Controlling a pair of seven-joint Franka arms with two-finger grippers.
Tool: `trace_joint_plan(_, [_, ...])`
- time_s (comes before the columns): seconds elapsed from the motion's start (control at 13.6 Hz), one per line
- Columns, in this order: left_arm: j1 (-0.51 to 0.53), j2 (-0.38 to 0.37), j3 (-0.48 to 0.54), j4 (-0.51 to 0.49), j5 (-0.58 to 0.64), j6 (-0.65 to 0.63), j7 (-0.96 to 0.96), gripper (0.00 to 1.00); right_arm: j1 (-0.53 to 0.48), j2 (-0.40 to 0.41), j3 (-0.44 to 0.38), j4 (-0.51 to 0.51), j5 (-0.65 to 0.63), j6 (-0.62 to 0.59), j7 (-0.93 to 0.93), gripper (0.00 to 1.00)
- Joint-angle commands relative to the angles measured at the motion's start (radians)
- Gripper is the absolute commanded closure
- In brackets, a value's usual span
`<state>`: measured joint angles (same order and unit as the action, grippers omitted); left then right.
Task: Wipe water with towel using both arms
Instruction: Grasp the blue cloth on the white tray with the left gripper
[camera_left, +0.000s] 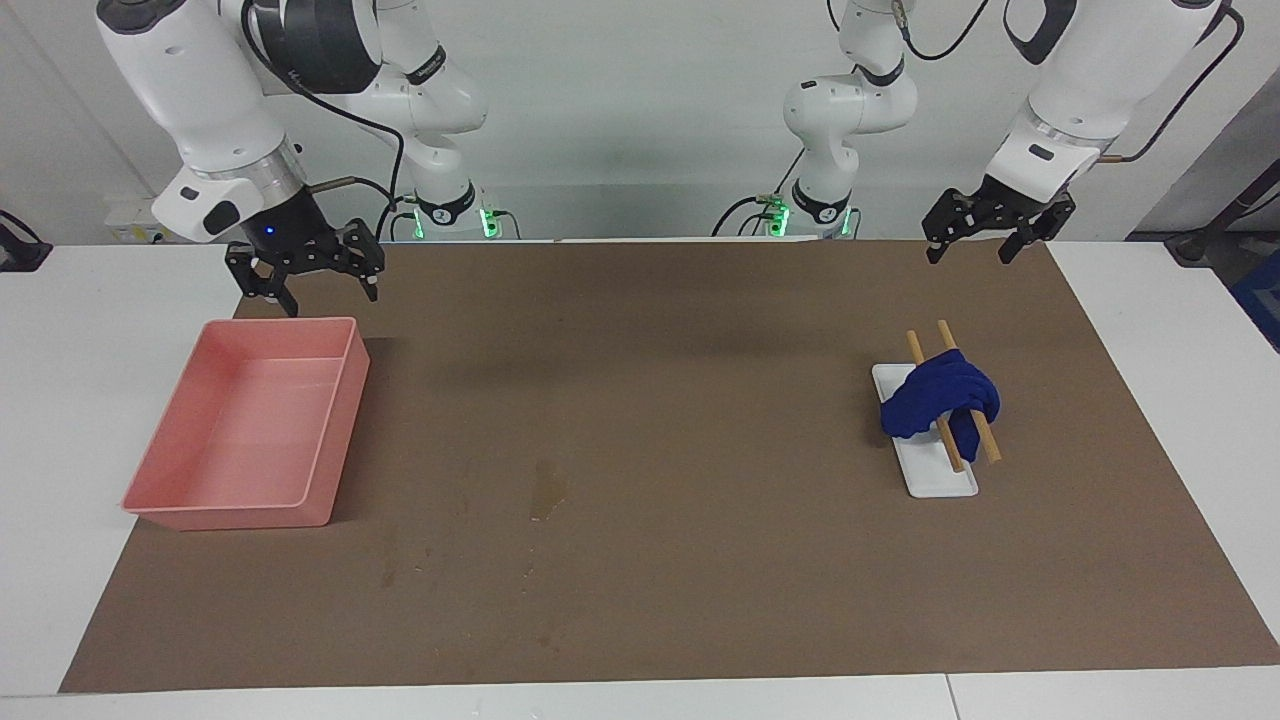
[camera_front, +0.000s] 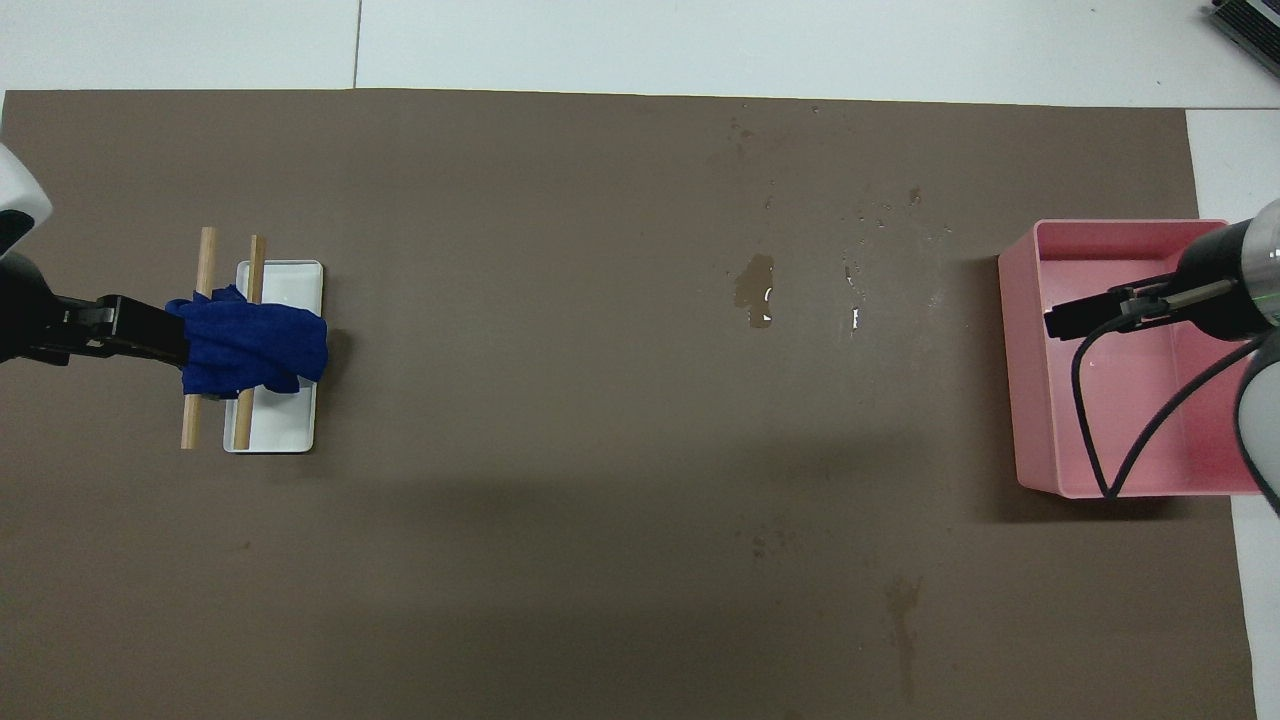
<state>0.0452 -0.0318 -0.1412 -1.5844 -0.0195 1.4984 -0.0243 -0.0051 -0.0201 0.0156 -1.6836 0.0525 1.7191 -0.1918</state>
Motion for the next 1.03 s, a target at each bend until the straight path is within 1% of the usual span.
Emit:
trace_joint_plan(0.0, [-0.007, -0.017, 0.006, -0.017, 0.006, 0.02, 0.017, 0.0, 0.002, -0.017, 0.0, -0.015, 0.014, -0.009, -0.011, 0.0])
trace_joint_plan(0.07, [-0.007, -0.017, 0.006, -0.02, 0.009, 0.031, 0.02, 0.0, 0.002, -0.017, 0.0, -0.015, 0.012, -0.009, -0.009, 0.0])
trace_joint_plan(0.22, [0.004, -0.022, 0.006, -0.052, 0.009, 0.103, 0.024, 0.0, 0.002, -0.017, 0.0, -0.015, 0.012, -0.009, -0.005, 0.0])
trace_joint_plan(0.37, [0.012, -0.048, 0.015, -0.151, 0.016, 0.25, 0.043, 0.0, 0.002, -0.017, -0.002, -0.015, 0.012, -0.01, -0.005, 0.0])
trace_joint_plan(0.44, [0.031, -0.05, 0.015, -0.199, 0.016, 0.314, 0.043, 0.0, 0.002, -0.017, 0.0, -0.015, 0.012, -0.01, -0.005, 0.0])
trace_joint_plan(0.52, [0.048, -0.037, 0.015, -0.224, 0.016, 0.369, 0.041, 0.0, 0.002, -0.017, 0.0, -0.015, 0.012, -0.01, -0.005, 0.0])
trace_joint_plan(0.66, [0.071, 0.018, 0.015, -0.252, 0.026, 0.469, 0.038, 0.0, 0.004, -0.017, 0.0, -0.015, 0.012, -0.01, -0.005, 0.0])
trace_joint_plan(0.81, [0.074, 0.071, 0.015, -0.282, 0.107, 0.575, 0.032, 0.0, 0.004, -0.017, -0.002, -0.015, 0.012, -0.01, -0.003, 0.0])
trace_joint_plan(0.96, [0.078, 0.11, 0.017, -0.331, 0.131, 0.702, 0.006, 0.0, 0.005, -0.018, 0.0, -0.016, 0.007, -0.012, -0.002, 0.0])
